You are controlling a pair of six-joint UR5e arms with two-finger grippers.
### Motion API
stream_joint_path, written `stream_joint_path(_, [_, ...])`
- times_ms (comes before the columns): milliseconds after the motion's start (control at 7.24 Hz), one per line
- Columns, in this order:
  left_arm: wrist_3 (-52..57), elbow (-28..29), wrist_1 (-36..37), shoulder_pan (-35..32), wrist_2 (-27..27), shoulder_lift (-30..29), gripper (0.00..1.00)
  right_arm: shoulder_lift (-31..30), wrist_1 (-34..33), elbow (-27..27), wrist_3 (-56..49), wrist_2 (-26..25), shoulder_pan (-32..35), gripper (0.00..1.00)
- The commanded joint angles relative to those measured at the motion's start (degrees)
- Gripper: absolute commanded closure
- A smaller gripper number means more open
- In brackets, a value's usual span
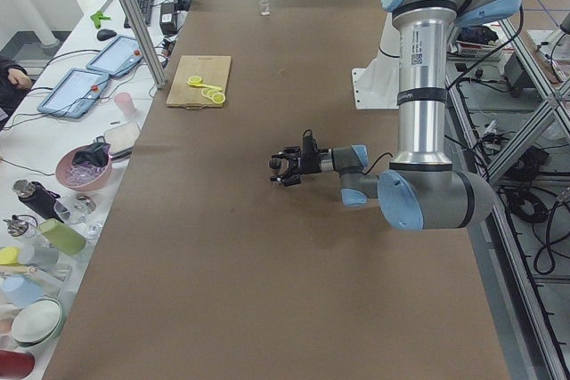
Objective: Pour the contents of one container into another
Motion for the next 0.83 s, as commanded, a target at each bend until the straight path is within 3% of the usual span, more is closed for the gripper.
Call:
stream_joint_path(0, [1.6, -4.8, -0.2, 0.0, 0.0, 4.0, 0.02, 0.6, 0.2, -0.2, 0.1, -0.2, 0.0, 0.0])
stream_joint_path(276, [2.8, -9.8, -0.1, 0.0, -0.5, 7.4, 0.02, 1.3, 0.2, 0.5, 0.2, 0.0, 0.1, 0.0])
stream_joint_path(690, [8.8, -19.4, -0.3, -0.3, -6.1, 12.3, 0.02, 1.3, 0.1, 1.4, 0.2, 0.3, 0.1, 0.0])
